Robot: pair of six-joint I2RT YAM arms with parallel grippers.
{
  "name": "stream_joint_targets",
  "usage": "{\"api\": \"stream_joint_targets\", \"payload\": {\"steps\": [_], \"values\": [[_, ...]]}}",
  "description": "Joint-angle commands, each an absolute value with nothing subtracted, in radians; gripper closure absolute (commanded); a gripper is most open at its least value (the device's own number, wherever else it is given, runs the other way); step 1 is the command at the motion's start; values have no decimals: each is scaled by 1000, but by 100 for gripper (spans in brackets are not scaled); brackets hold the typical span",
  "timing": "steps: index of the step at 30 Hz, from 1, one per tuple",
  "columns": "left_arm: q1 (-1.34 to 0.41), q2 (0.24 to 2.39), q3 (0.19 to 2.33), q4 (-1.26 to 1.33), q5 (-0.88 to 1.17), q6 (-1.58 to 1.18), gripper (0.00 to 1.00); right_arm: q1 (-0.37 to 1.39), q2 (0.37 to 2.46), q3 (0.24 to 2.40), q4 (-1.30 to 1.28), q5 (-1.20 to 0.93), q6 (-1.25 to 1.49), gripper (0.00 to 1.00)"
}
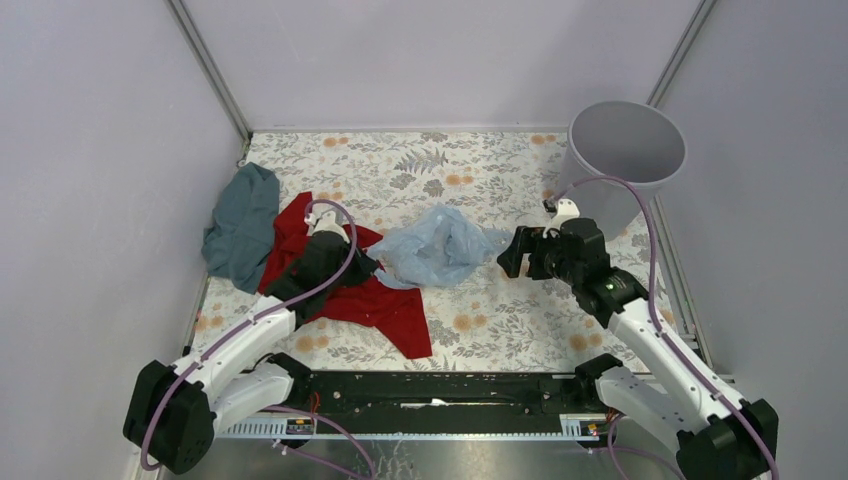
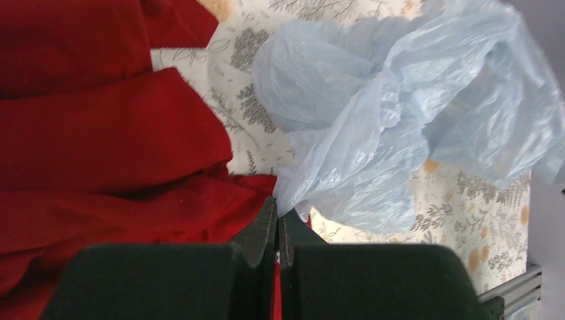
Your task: Put the trash bags into the trash bin
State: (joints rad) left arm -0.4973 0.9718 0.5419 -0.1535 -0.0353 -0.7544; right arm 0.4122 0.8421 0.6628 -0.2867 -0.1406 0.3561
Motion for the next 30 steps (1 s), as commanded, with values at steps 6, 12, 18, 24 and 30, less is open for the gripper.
{"api": "stream_joint_targets", "payload": {"steps": [6,12,18,24,30], "values": [[-486,971,515,-171,-36,-746,100,410,1015,727,-96,-98,384,12],[-482,971,534,-239,-88,-733,100,401,1054,765,-47,-52,360,9],[-463,959,607,-323,-127,-724,100,400,1107,754,71,-125,317,8],[-445,1030,689,-382,-147,-733,96,398,1206,727,191,-165,379,7],[-445,1101,721,-356,-97,-802,78,399,1299,737,289,-371,556,20]]}}
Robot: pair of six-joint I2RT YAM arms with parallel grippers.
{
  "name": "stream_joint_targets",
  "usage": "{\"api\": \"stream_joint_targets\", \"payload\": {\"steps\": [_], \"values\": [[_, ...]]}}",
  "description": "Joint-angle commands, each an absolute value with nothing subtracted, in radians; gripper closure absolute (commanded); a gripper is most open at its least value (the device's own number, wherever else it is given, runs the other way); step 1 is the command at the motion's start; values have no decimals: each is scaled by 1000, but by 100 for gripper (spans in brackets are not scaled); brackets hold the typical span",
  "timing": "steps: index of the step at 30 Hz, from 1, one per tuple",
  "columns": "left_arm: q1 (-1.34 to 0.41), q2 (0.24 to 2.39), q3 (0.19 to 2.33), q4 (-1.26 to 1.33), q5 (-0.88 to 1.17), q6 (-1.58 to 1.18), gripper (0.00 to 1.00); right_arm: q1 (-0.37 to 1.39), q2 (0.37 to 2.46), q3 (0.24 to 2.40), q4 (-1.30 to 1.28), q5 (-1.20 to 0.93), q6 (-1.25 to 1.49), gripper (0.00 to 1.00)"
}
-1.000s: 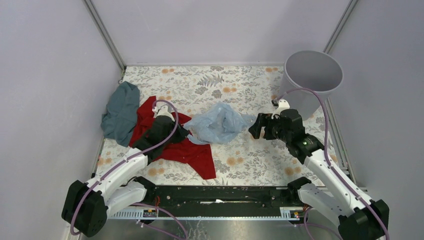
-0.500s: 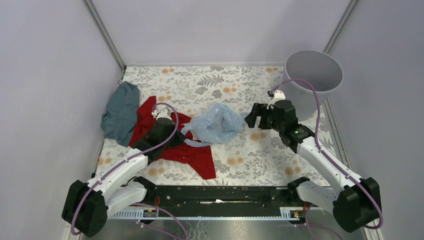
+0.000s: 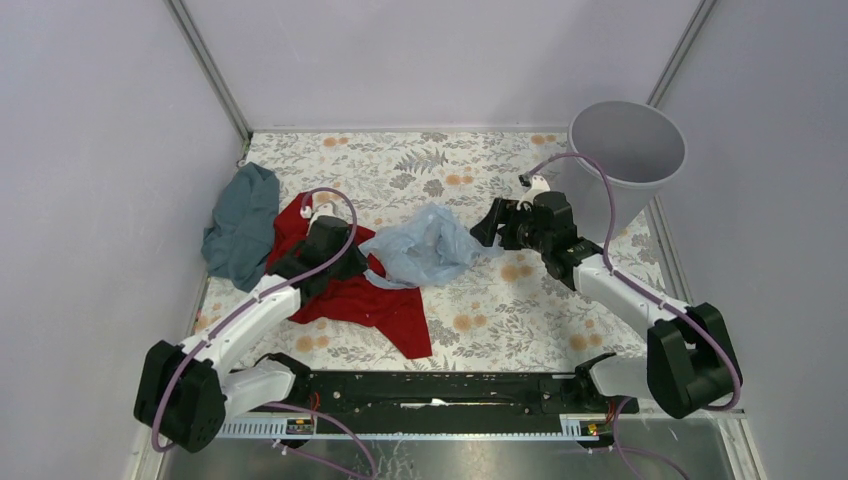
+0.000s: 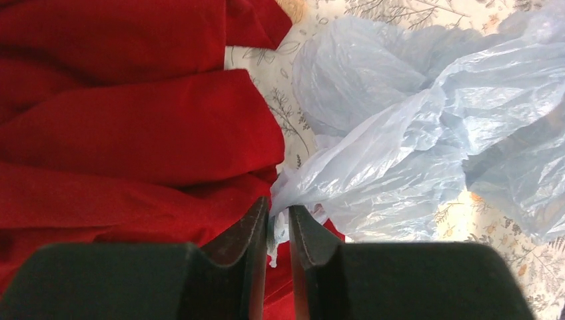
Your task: Put the trash bags into the trash bin
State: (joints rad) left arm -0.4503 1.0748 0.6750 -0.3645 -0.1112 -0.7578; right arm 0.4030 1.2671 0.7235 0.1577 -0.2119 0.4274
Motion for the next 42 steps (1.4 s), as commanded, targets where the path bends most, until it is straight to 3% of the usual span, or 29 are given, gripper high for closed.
{"api": "stream_joint_targets", "payload": {"steps": [1,7,11,14,17,19,28,36,40,42], "values": [[-445,1099,731,-360,-102,-800,71,399,1308,734,292,-396,572,23],[-536,1013,871,-503,-243,-774,17,398,1243,677,244,-463,595,40],[-667,990,935,-507,-219,-846,2,398,1157,623,246,-493,616,46],[-767,1048,891,-317,-83,-952,1,398,1146,594,260,-515,635,57],[-868,1148,880,-122,-60,-1002,1,398,1148,561,280,-535,670,79],[-903,1226,910,-58,-64,-1008,1,399,1139,524,326,-560,736,86],[-948,1386,899,-30,-236,-932,1,400,958,408,275,-507,836,85],[-933,1551,933,90,-126,-863,4,400,865,396,133,-453,802,83],[-905,1601,945,126,-97,-843,22,400,832,388,105,-439,802,83],[-875,1603,941,145,-75,-838,35,400,820,389,84,-437,794,82]]}}
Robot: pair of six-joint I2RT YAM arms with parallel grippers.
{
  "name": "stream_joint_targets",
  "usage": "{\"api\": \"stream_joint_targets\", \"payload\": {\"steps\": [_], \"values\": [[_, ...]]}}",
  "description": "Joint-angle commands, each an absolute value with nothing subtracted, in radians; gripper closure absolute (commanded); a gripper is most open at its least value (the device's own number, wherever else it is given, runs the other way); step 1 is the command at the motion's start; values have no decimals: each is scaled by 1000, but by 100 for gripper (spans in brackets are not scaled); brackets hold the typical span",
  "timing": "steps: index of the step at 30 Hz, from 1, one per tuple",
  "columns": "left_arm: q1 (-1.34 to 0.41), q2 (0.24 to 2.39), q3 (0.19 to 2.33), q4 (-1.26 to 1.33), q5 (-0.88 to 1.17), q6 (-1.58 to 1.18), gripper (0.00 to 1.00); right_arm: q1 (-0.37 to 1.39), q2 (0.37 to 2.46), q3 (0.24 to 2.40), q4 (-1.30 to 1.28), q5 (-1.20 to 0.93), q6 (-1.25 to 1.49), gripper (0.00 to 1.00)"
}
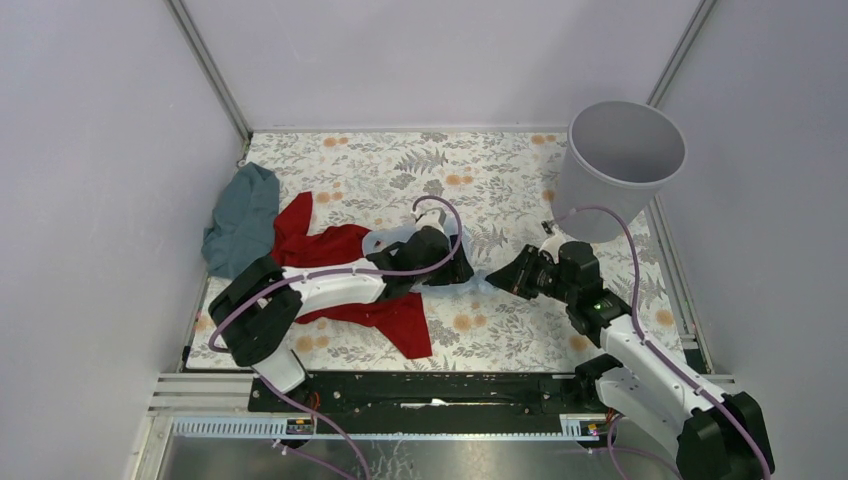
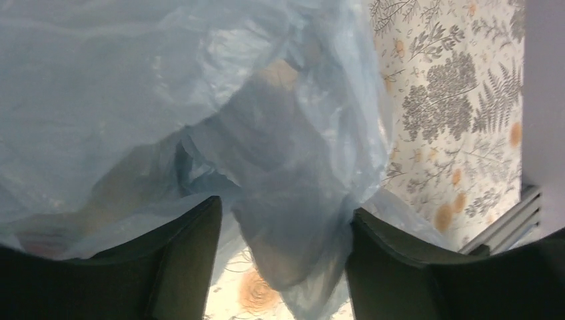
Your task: Put the trash bags into the trash bin
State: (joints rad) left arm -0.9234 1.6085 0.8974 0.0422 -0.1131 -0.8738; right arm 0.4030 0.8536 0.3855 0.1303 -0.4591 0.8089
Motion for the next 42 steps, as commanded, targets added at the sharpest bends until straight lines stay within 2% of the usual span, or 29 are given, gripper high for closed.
{"api": "stream_joint_targets", "payload": {"steps": [1,4,8,10,16,21,24,28,30,32,35,38,42], "values": [[-859,1599,936,160,-63,-838,43,400,813,388,72,-435,790,81],[-818,1573,921,206,-28,-831,65,399,796,382,54,-430,781,78],[-796,1538,904,265,-5,-801,84,400,787,372,53,-432,776,68],[-795,1520,893,305,45,-780,90,400,791,378,49,-434,765,61],[-795,1403,797,443,118,-693,100,400,789,496,-111,-344,657,35],[-795,1310,707,532,143,-614,100,400,784,685,-275,-192,547,11],[-794,1280,674,578,183,-594,100,400,787,770,-294,-165,534,2],[-796,1264,661,588,230,-590,100,400,846,832,-188,-380,418,2],[-795,1247,665,563,232,-603,100,400,884,861,-152,-530,320,9],[-792,1216,678,500,226,-612,100,405,874,813,-6,-664,263,12],[-770,1179,711,389,251,-639,100,415,857,692,299,-774,253,8],[-751,1132,711,340,319,-664,100,416,942,729,317,-865,224,10],[-748,1063,708,259,337,-668,100,441,1014,768,356,-978,256,20]]}}
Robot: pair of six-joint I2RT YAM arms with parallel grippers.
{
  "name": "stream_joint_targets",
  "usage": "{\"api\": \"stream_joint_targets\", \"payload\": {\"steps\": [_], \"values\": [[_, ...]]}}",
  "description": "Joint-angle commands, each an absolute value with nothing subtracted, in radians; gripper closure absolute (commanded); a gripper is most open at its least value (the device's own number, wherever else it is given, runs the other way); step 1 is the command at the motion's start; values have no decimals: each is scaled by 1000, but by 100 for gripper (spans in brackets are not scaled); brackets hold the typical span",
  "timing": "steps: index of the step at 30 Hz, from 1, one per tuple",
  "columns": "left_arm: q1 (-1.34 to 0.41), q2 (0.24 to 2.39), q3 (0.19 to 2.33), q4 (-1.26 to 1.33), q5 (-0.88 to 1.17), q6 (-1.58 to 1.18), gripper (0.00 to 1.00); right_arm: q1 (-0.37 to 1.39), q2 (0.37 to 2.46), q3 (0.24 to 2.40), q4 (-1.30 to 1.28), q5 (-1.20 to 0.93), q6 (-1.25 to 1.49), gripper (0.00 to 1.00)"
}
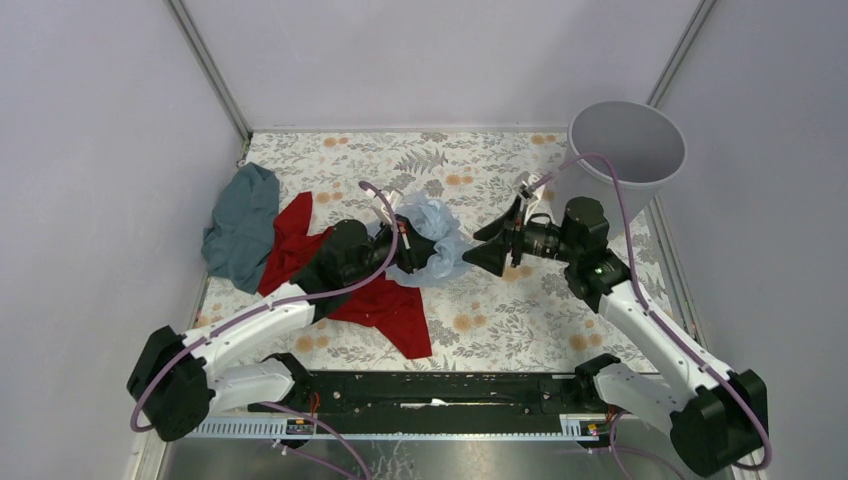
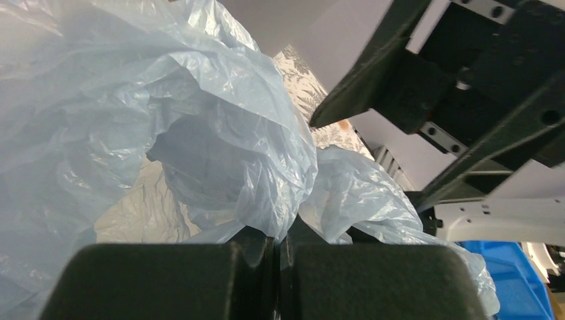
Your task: Put the trash bags into the trash bin
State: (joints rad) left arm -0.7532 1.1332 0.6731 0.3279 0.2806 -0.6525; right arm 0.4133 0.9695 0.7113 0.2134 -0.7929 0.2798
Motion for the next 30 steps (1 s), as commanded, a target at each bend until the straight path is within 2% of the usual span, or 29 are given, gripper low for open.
{"api": "stream_joint_targets", "payload": {"steps": [1,7,12,15,17,18,22,25,28,30], "values": [[-746,1053,713,240,336,-672,100,460,1022,771,356,-973,255,21],[-735,1076,816,81,346,-630,100,523,1067,792,313,-936,210,22],[-734,1063,829,54,302,-636,100,572,1102,769,432,-979,307,49],[-732,1052,849,7,139,-652,100,605,1055,713,440,-855,329,67],[-732,1036,866,-60,-40,-660,100,640,982,634,510,-670,397,92],[-732,1024,866,-71,-110,-667,100,661,945,587,552,-570,447,100],[-732,964,810,-7,-227,-723,100,727,830,450,659,-329,607,100],[-732,955,793,49,-252,-762,100,747,794,416,605,-199,718,100],[-731,998,828,51,-259,-766,100,760,814,408,597,-270,749,98],[-732,1026,856,38,-252,-761,100,765,836,422,563,-355,716,87]]}}
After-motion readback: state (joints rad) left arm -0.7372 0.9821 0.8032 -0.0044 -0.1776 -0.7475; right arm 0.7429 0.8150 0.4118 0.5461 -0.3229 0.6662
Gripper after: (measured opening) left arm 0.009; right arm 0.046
